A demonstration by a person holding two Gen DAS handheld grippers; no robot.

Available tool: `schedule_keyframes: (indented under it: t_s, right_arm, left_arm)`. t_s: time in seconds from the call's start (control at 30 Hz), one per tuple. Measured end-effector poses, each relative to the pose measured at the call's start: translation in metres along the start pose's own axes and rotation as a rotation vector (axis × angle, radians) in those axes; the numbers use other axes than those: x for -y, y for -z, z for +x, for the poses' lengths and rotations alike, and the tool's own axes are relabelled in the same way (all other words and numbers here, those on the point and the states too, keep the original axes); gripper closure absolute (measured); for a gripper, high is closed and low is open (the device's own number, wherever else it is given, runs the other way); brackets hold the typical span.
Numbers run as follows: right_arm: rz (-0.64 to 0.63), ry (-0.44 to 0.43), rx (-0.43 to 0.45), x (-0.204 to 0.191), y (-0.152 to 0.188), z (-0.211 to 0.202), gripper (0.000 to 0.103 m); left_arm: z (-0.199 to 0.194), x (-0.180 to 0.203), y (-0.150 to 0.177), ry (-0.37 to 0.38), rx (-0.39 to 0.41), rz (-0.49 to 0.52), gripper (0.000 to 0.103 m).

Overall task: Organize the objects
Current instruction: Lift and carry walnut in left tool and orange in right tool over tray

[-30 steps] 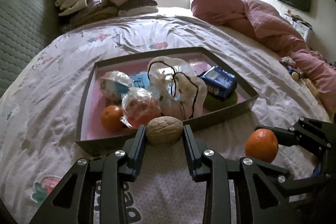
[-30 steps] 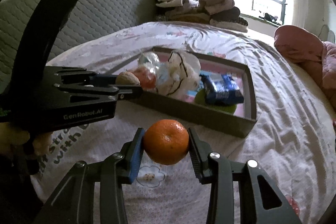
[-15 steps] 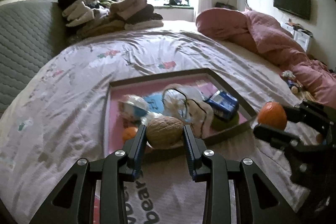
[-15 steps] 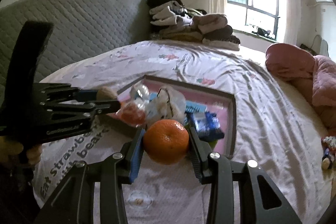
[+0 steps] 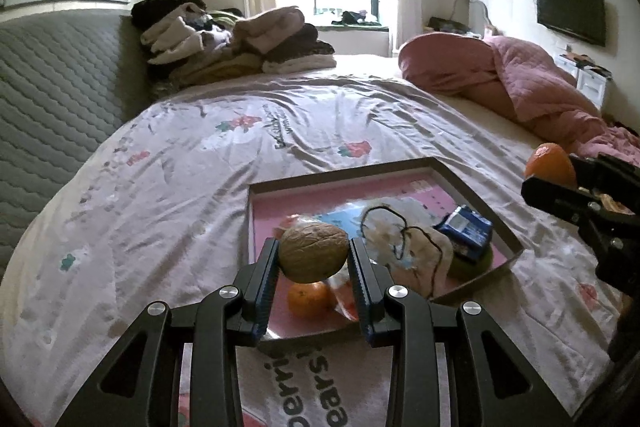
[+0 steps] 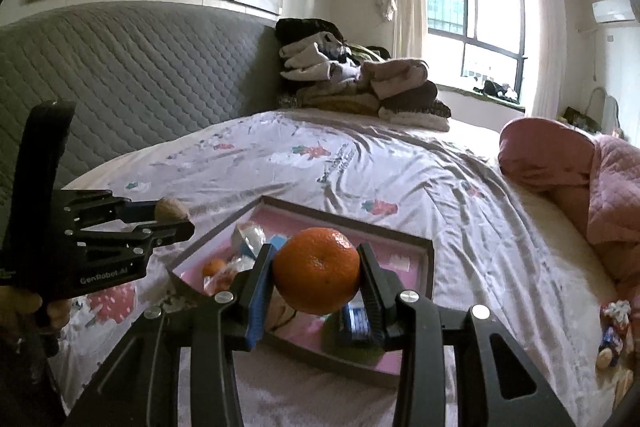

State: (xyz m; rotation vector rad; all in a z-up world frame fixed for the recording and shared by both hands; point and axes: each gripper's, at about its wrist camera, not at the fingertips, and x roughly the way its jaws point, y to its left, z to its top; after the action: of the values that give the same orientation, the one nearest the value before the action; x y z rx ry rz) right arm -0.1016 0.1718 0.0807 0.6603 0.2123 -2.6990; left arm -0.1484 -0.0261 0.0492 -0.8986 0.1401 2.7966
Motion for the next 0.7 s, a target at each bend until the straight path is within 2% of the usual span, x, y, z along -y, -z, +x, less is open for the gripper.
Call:
schedule_keyframes:
  t_s: [0.4, 0.7]
  right_arm:
    - [-0.021, -0.009, 0.021, -0.002, -0.007, 0.016, 0.062]
    - [-0.036, -0.024, -0.022, -0.006, 0.002, 0.039, 0.062]
  left_arm:
    - [0.019, -0.022, -0.010, -0.047, -0.008, -0.002, 0.068]
    - [0.050, -0.029, 0.004, -0.061, -0.076, -0.017, 0.068]
